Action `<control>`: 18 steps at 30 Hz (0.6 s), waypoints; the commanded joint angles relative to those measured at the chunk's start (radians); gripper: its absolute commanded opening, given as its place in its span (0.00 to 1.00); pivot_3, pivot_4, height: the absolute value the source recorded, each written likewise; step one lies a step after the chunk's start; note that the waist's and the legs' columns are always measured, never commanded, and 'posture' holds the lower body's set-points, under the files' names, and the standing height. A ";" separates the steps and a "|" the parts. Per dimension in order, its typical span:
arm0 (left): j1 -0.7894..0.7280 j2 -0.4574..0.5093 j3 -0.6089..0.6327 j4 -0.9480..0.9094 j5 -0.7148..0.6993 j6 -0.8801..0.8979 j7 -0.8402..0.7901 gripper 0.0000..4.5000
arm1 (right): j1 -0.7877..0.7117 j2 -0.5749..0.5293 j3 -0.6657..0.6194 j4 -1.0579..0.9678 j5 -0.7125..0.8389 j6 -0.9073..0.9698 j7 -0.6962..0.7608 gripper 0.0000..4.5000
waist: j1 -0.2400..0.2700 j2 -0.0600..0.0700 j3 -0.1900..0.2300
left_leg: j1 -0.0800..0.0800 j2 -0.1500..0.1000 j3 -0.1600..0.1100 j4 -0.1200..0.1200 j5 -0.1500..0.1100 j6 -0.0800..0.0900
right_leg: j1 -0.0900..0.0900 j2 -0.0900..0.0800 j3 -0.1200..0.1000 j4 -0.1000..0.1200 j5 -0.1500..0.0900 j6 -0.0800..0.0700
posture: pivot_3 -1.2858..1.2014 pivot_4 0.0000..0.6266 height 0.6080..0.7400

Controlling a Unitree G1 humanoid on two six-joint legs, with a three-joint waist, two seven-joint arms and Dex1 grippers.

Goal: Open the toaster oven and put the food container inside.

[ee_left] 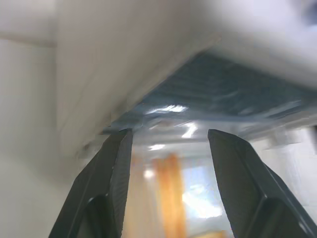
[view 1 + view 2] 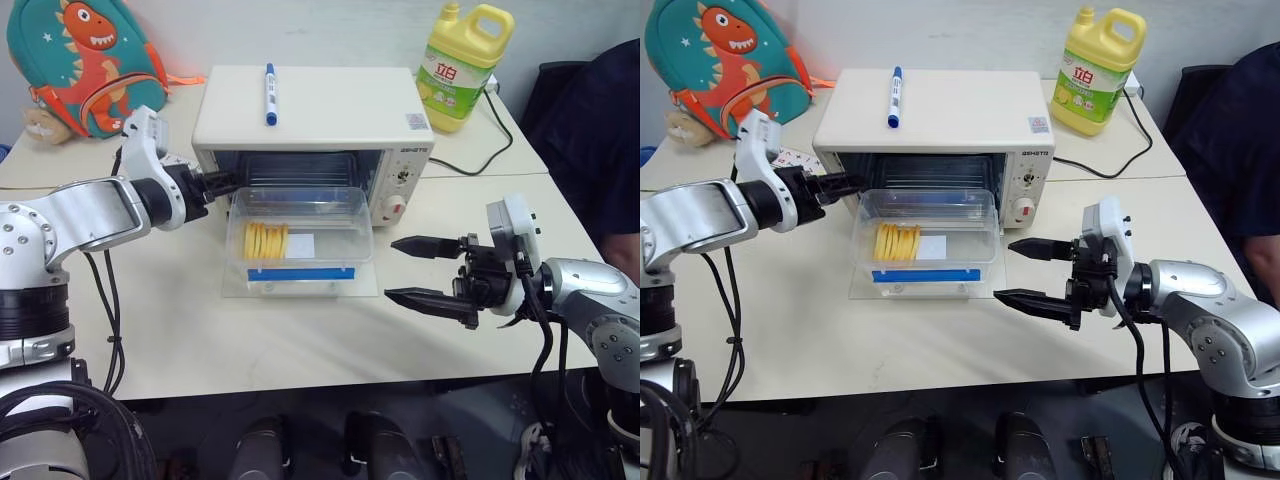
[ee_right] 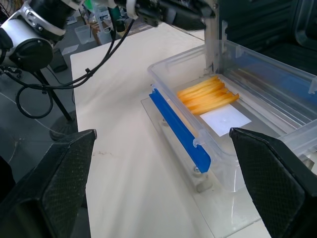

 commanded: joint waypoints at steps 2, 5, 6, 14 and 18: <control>0.193 0.038 0.291 -0.257 -0.016 0.002 -0.471 0.37 | -0.024 0.026 0.050 0.019 0.004 0.013 0.000 0.79 | -0.013 0.000 0.000 | 0.000 0.000 0.000 0.000 0.000 0.000 | 0.000 0.000 0.000 0.000 0.000 0.000 | 0.52 0.24 1.00; 0.374 0.136 0.294 -0.392 0.138 0.066 -0.762 0.16 | -0.026 0.015 0.093 0.026 -0.027 0.003 0.040 0.56 | -0.011 0.000 0.000 | 0.000 0.000 0.000 -0.002 0.000 -0.001 | -0.001 0.001 -0.001 0.000 -0.001 -0.002 | 0.52 0.24 1.00; 0.429 0.159 0.279 -0.433 0.219 0.043 -0.836 0.09 | -0.028 0.017 0.106 0.033 -0.037 0.000 0.043 0.49 | -0.007 0.000 0.000 | 0.001 0.000 0.000 -0.002 -0.001 -0.002 | -0.001 0.001 -0.001 0.000 -0.001 -0.002 | 0.52 0.24 1.00; 0.605 0.131 -0.088 -0.515 0.815 -0.201 -0.937 0.00 | -0.063 0.131 0.263 0.109 -0.181 -0.080 0.047 0.01 | -0.006 0.001 -0.001 | 0.000 0.001 0.000 -0.005 -0.005 -0.008 | -0.002 -0.001 -0.001 -0.004 0.002 -0.006 | 0.52 0.24 1.00; 0.512 0.022 -0.172 -0.445 0.924 -0.227 -0.863 0.00 | -0.107 0.206 0.330 0.194 -0.363 -0.192 -0.044 0.01 | -0.009 0.001 -0.001 | -0.001 0.002 0.000 -0.006 -0.005 -0.008 | -0.003 -0.001 -0.002 -0.005 0.002 -0.006 | 0.52 0.24 1.00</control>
